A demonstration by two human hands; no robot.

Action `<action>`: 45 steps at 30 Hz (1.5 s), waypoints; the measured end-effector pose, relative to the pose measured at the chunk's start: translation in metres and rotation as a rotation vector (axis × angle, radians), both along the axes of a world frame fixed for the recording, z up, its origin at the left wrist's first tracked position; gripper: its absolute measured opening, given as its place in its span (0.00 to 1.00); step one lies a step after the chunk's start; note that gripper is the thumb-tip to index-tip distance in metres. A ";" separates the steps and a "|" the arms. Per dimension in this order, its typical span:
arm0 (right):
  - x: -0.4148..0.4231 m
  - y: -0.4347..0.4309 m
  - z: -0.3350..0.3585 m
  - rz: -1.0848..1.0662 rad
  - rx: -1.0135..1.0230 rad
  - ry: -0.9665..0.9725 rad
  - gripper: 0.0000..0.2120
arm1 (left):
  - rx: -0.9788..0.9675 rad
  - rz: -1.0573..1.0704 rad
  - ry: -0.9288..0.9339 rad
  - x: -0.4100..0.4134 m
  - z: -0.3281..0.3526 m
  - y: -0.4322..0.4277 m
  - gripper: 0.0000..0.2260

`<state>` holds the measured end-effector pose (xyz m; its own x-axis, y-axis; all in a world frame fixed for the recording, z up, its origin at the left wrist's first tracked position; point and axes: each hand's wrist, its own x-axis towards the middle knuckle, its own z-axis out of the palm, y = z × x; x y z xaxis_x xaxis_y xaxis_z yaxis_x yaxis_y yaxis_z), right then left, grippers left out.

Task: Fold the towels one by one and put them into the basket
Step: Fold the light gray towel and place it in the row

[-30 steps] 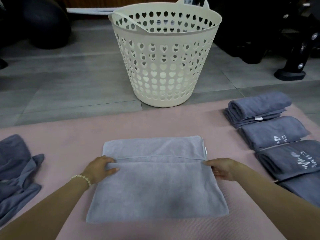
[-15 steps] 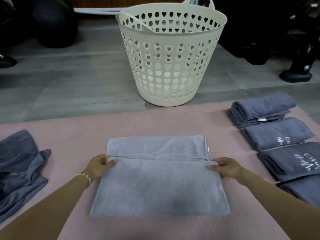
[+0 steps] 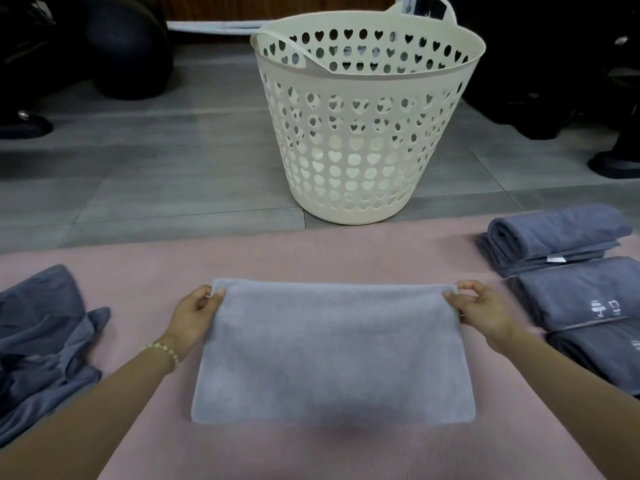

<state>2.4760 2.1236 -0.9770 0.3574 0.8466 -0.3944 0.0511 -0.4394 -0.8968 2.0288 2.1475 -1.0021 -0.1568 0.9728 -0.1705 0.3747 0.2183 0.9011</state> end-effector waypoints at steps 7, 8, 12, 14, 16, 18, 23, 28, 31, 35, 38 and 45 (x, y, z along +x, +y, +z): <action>-0.027 0.027 -0.042 0.065 -0.226 -0.381 0.09 | -0.282 0.029 0.001 0.000 -0.027 0.031 0.10; -0.027 0.024 -0.047 0.108 -0.268 -0.446 0.11 | -0.352 -0.022 0.078 -0.003 -0.032 0.026 0.15; -0.022 0.010 -0.047 0.225 -0.332 -0.496 0.22 | -0.453 -0.067 0.039 -0.008 -0.033 0.001 0.16; -0.019 -0.003 -0.041 0.276 -0.371 -0.414 0.20 | -0.501 -0.120 0.001 -0.011 -0.032 -0.017 0.13; -0.011 -0.021 -0.034 0.324 -0.444 -0.251 0.26 | -0.564 -0.203 0.023 -0.017 -0.034 -0.035 0.11; -0.003 -0.040 -0.031 0.427 -0.551 -0.140 0.42 | -0.608 -0.268 0.019 -0.024 -0.034 -0.048 0.13; 0.012 -0.071 -0.034 0.512 -0.561 0.070 0.51 | -0.676 -0.401 -0.069 -0.035 -0.022 -0.069 0.29; 0.004 -0.086 -0.033 0.354 -0.442 0.257 0.25 | -0.583 -0.309 -0.014 -0.031 -0.021 -0.081 0.11; -0.002 -0.089 -0.030 0.281 -0.397 0.234 0.26 | -0.515 -0.223 -0.007 -0.027 -0.022 -0.087 0.08; 0.007 -0.098 -0.029 0.313 -0.352 0.021 0.30 | -0.462 -0.204 0.080 -0.027 -0.024 -0.092 0.09; 0.009 -0.106 -0.032 0.356 -0.335 -0.118 0.07 | -0.429 -0.159 0.154 -0.029 -0.030 -0.095 0.07; -0.015 -0.079 -0.038 0.297 -0.091 -0.509 0.05 | -0.434 -0.089 0.335 -0.013 -0.024 -0.087 0.26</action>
<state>2.4612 2.0443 -1.0154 0.2738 0.9099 -0.3115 0.5974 -0.4147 -0.6864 2.0160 2.0603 -1.0257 -0.1915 0.8363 -0.5137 0.6595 0.4973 0.5638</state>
